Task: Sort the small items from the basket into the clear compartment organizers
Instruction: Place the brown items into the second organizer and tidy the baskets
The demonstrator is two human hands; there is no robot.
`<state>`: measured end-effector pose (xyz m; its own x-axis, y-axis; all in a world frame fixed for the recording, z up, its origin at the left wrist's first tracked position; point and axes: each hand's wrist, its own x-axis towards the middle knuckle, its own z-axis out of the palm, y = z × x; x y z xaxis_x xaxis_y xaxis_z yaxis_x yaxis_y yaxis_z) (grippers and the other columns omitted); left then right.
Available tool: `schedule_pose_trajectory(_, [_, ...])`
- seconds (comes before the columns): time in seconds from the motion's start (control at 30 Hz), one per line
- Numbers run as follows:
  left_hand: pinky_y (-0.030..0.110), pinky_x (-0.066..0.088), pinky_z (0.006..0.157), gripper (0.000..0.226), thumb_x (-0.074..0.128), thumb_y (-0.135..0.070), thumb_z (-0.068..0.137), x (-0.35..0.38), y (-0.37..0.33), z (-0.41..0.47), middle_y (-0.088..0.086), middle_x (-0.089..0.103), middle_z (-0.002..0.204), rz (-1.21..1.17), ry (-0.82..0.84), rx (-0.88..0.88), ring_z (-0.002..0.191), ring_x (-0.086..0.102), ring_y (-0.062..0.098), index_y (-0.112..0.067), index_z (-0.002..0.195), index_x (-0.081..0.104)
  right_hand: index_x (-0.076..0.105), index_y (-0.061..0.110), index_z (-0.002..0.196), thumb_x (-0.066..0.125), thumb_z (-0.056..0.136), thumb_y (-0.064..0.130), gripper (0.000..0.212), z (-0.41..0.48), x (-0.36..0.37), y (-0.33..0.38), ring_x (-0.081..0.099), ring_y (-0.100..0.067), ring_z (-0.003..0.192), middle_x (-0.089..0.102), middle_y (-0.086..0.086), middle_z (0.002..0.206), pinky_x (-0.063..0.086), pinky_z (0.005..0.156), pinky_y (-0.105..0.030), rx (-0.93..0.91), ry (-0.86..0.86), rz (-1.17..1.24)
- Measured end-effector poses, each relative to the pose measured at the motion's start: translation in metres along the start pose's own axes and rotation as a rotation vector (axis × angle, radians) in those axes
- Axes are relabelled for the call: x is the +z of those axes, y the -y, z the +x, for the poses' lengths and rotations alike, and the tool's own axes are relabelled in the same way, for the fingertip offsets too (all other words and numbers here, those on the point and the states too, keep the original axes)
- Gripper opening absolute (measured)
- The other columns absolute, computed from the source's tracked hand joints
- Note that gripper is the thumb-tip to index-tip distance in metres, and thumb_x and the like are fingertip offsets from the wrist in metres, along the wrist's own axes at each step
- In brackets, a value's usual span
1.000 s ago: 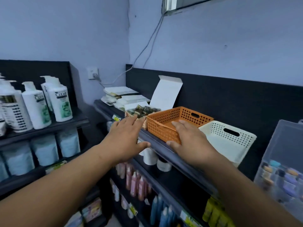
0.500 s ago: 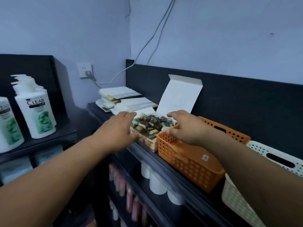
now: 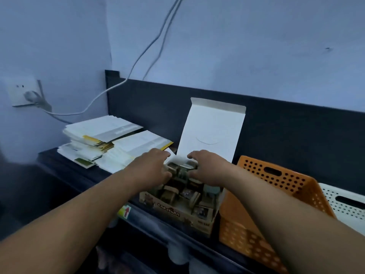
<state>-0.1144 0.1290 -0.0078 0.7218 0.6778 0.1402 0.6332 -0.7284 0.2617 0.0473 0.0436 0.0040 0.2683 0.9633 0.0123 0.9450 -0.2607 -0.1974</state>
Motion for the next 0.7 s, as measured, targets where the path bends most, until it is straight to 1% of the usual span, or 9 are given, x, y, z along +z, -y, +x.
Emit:
schedule_pose_trajectory(0.1, [0.034,0.041,0.1,0.051,0.059,-0.032,0.089,0.008,0.011,0.02,0.003,0.043,0.139,0.011,0.074,0.054,0.123,0.045,0.021,-0.022,0.136,0.045,0.036,0.025,0.145,0.054,0.093,0.031,0.056,0.018,0.01,0.008,0.04,-0.022,0.133,0.04,-0.001,0.148,0.036,0.106,-0.033,0.027,0.019,-0.029])
schedule_pose_trajectory(0.2, [0.036,0.046,0.09,0.039,0.06,-0.031,0.087,0.017,0.029,0.041,0.003,0.051,0.124,-0.02,0.146,0.127,0.11,0.052,0.021,-0.022,0.124,0.053,0.041,0.027,0.143,0.052,0.093,0.022,0.051,0.036,0.021,0.015,0.044,-0.023,0.13,0.046,-0.001,0.145,0.038,0.103,-0.033,0.077,0.06,-0.048])
schedule_pose_trajectory(0.3, [0.032,0.045,0.082,0.034,0.058,-0.031,0.088,0.026,0.036,0.049,0.002,0.056,0.115,0.004,0.158,0.195,0.104,0.054,0.021,-0.025,0.121,0.055,0.054,0.028,0.13,0.053,0.088,0.016,0.043,0.044,0.032,0.016,0.053,-0.027,0.115,0.059,-0.004,0.127,0.046,0.093,-0.035,0.087,0.064,-0.071])
schedule_pose_trajectory(0.4, [0.03,0.04,0.073,0.029,0.052,-0.027,0.091,0.032,0.041,0.055,0.003,0.057,0.11,0.008,0.103,0.242,0.103,0.055,0.023,-0.024,0.119,0.058,0.057,0.025,0.121,0.052,0.087,0.012,0.036,0.047,0.037,0.017,0.055,-0.029,0.106,0.06,-0.006,0.115,0.046,0.08,-0.034,0.095,0.017,-0.105])
schedule_pose_trajectory(0.47, [0.03,0.039,0.071,0.027,0.05,-0.025,0.091,0.034,0.044,0.059,0.003,0.058,0.108,-0.024,0.081,0.254,0.102,0.055,0.023,-0.023,0.116,0.06,0.057,0.026,0.112,0.054,0.087,0.011,0.03,0.048,0.036,0.017,0.056,-0.028,0.101,0.058,-0.005,0.109,0.044,0.076,-0.032,0.115,-0.018,-0.088])
schedule_pose_trajectory(0.53, [0.03,0.041,0.072,0.027,0.052,-0.027,0.091,0.032,0.044,0.06,0.002,0.059,0.108,-0.096,0.054,0.248,0.1,0.054,0.021,-0.023,0.115,0.061,0.055,0.026,0.105,0.056,0.086,0.012,0.023,0.044,0.032,0.015,0.057,-0.027,0.098,0.055,-0.003,0.105,0.045,0.076,-0.032,0.143,-0.068,-0.039])
schedule_pose_trajectory(0.6, [0.028,0.04,0.067,0.025,0.053,-0.03,0.09,0.026,0.041,0.058,-0.001,0.061,0.102,-0.231,0.025,0.213,0.092,0.055,0.018,-0.023,0.112,0.063,0.053,0.026,0.111,0.059,0.087,0.017,0.026,0.037,0.023,0.012,0.057,-0.025,0.095,0.052,-0.003,0.108,0.047,0.076,-0.032,0.186,-0.14,0.054])
schedule_pose_trajectory(0.67, [0.027,0.037,0.06,0.022,0.053,-0.033,0.09,0.016,0.034,0.055,-0.006,0.059,0.09,-0.402,0.013,0.167,0.08,0.055,0.014,-0.026,0.109,0.06,0.051,0.028,0.116,0.061,0.088,0.019,0.03,0.025,0.01,0.009,0.059,-0.02,0.085,0.05,-0.002,0.11,0.049,0.068,-0.031,0.22,-0.209,0.196])
schedule_pose_trajectory(0.7, [0.027,0.038,0.058,0.021,0.052,-0.033,0.09,0.012,0.03,0.053,-0.008,0.057,0.086,-0.473,0.01,0.155,0.076,0.055,0.013,-0.027,0.109,0.058,0.052,0.028,0.115,0.062,0.089,0.02,0.029,0.017,0.003,0.008,0.059,-0.018,0.079,0.051,-0.002,0.108,0.05,0.064,-0.032,0.231,-0.242,0.274])
